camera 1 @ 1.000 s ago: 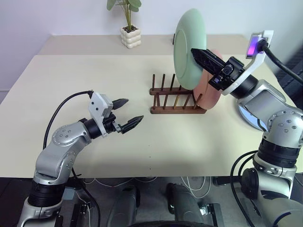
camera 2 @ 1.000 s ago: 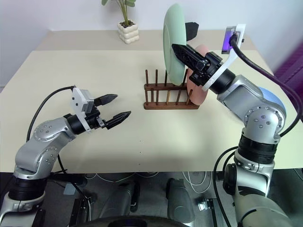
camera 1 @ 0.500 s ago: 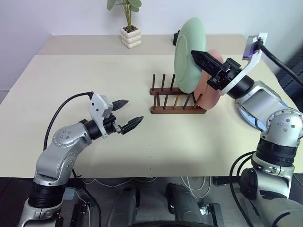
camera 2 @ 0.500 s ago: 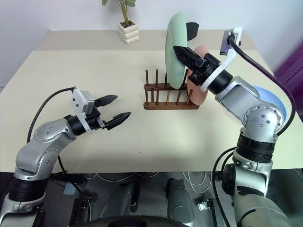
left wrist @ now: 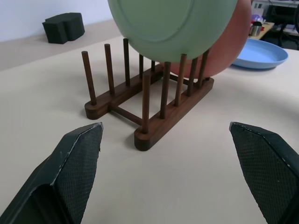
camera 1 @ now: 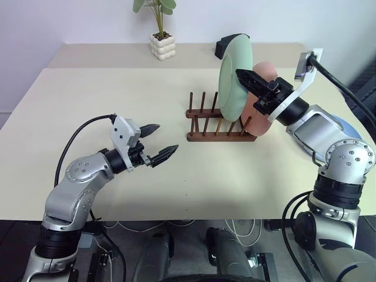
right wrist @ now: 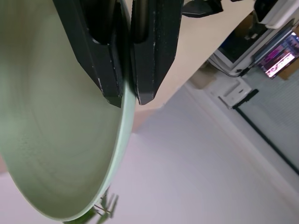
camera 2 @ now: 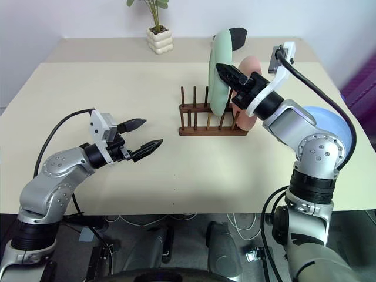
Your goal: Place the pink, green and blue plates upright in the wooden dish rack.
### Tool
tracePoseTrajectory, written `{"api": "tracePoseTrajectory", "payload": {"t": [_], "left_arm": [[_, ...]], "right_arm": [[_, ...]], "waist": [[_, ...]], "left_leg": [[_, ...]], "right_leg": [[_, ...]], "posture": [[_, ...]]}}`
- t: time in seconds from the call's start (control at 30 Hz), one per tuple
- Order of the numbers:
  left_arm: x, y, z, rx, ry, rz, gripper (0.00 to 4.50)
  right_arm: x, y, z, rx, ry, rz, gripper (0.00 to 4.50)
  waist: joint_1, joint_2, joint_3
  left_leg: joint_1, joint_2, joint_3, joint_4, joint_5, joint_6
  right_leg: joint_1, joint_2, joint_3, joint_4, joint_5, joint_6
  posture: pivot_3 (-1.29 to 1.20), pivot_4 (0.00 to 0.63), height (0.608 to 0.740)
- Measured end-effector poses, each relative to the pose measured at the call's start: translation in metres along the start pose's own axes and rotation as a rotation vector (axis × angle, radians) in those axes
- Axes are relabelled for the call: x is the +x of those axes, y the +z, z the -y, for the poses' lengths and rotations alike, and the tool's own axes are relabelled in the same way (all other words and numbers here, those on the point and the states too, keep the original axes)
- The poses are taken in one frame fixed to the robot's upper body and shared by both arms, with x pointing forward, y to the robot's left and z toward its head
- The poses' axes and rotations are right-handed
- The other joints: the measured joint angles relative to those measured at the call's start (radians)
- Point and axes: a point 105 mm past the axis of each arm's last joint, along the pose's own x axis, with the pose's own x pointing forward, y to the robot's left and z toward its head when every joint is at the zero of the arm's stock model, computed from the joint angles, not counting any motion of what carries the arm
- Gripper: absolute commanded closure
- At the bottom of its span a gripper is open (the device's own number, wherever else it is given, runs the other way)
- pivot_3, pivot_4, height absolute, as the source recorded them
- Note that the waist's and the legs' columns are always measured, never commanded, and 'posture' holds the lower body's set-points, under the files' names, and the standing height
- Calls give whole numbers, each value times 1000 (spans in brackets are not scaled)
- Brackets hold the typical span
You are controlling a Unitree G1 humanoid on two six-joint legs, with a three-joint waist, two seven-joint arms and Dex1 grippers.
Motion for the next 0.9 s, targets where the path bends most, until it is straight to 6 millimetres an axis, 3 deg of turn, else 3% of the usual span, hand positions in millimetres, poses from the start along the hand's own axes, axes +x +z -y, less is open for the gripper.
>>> {"api": "tracePoseTrajectory", "payload": {"t": [0.37, 0.47, 0.67, 0.9], "left_arm": [[0, -4, 2, -10, -4, -10, 51], [1, -5, 4, -13, -11, -14, 0], [1, -7, 5, -17, -13, -18, 0], [1, -7, 5, -17, -13, -18, 0]], "right_arm": [[-2, -9, 12, 38, -66, -34, 4500], [-2, -9, 12, 42, -69, -34, 3472], [-3, -10, 13, 43, -75, -36, 451], [-2, -12, 10, 33, -58, -48, 451]], "waist": [[0, 0, 0], [0, 0, 0], [0, 0, 0], [0, 0, 0]], "left_leg": [[0, 0, 0, 0, 0, 0], [0, 0, 0, 0, 0, 0], [0, 0, 0, 0, 0, 0], [0, 0, 0, 0, 0, 0]], "right_leg": [[0, 0, 0, 0, 0, 0], [0, 0, 0, 0, 0, 0], [0, 0, 0, 0, 0, 0], [0, 0, 0, 0, 0, 0]], "posture": [[0, 150, 736], [0, 150, 736], [0, 150, 736], [0, 150, 736]]}}
